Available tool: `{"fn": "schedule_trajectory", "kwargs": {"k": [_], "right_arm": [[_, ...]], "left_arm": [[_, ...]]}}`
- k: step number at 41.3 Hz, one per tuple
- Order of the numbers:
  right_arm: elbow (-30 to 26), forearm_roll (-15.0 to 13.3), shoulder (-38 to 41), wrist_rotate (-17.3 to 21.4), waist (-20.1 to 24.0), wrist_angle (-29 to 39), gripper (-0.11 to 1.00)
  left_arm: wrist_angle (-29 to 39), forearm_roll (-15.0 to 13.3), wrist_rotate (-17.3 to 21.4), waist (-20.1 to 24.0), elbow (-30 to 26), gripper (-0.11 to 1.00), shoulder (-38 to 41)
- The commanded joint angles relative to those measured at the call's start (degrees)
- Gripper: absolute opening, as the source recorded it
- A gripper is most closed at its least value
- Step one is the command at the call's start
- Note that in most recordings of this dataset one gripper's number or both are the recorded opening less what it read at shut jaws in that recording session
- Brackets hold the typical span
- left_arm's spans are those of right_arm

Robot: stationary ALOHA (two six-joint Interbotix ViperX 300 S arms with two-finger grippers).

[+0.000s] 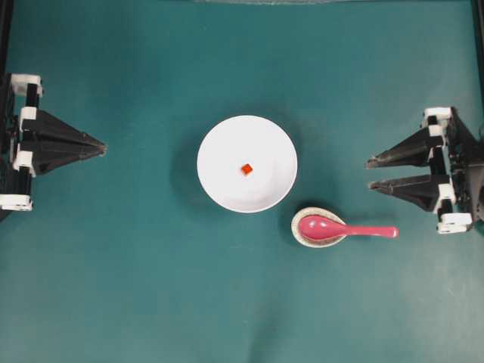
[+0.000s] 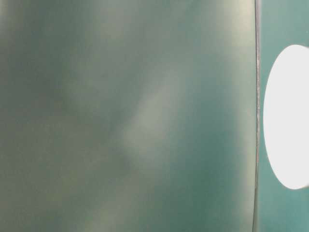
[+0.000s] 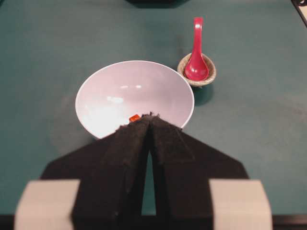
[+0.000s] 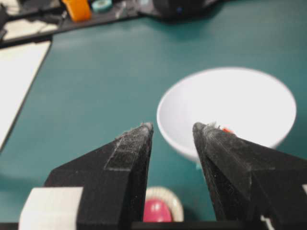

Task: Grip the spoon and scoop the red block from the bowl with right arm.
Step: 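Move the right gripper toward the pink spoon handle in the spoon rest, then close the right gripper on the pink spoon handle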

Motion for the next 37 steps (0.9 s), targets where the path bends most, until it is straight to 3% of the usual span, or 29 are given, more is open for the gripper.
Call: {"fn": "schedule_trajectory", "kwargs": {"k": [1,13,28,37], "right_arm": [[0.4,2.3,2.5,-0.1,2.3,-3.4,0.48],[2.5,13.9,13.7,-0.1,13.3,-15.7,0.48],[0.2,28.1,29.6,-0.1,25.5,-24.3,0.48],[-0.7,30.9,33.8,-0.2,28.8,-25.9,0.48]], "left_arm": [[-0.4,0.1,0.1,0.2,-1.3,0.0,0.2],[-0.4,0.1,0.1,0.2,-1.3,0.0,0.1],[-0.4,0.2,0.1,0.2,-1.3,0.0,0.1],[-0.4,0.2,0.1,0.2,-1.2,0.0,0.1]]}}
